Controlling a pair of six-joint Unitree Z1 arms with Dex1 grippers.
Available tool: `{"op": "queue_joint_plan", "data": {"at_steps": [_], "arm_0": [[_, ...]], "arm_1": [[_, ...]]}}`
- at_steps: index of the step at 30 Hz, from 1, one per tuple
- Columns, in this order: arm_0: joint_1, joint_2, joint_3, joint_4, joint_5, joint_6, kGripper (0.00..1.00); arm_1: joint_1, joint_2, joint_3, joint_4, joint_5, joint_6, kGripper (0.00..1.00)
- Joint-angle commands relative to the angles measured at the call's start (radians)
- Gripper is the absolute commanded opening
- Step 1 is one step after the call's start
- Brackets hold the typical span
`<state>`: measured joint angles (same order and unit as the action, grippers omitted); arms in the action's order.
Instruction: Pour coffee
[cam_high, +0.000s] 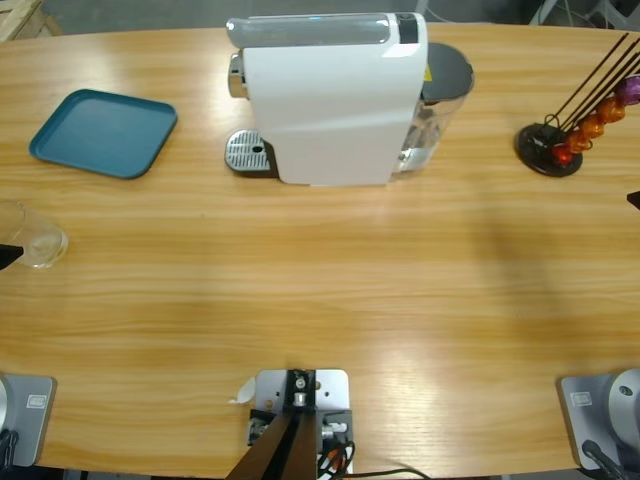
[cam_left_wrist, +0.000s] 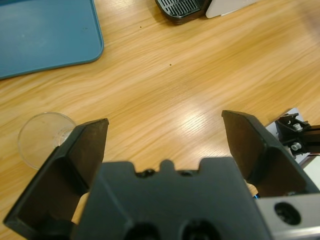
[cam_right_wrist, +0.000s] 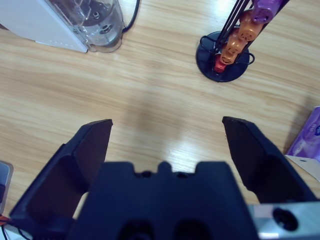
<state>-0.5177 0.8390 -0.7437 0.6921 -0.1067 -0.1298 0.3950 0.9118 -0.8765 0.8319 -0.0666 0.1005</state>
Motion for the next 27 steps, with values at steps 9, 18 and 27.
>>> {"op": "queue_joint_plan", "data": {"at_steps": [9,18,27], "arm_0": [[-0.008,0.008,-0.053,0.003,-0.003,-0.096,0.991],[0.078,0.394,-0.357,-0.211,-0.171,-0.486,0.968],[0.07,0.8,-0.636,-0.258,-0.406,-0.631,0.769]], "arm_1": [[0.01,0.006,0.031,-0.014,0.007,-0.005,1.0],[0.01,-0.017,0.036,-0.018,0.005,-0.005,1.0],[0.01,-0.05,0.044,-0.023,0.005,-0.002,1.0]]}}
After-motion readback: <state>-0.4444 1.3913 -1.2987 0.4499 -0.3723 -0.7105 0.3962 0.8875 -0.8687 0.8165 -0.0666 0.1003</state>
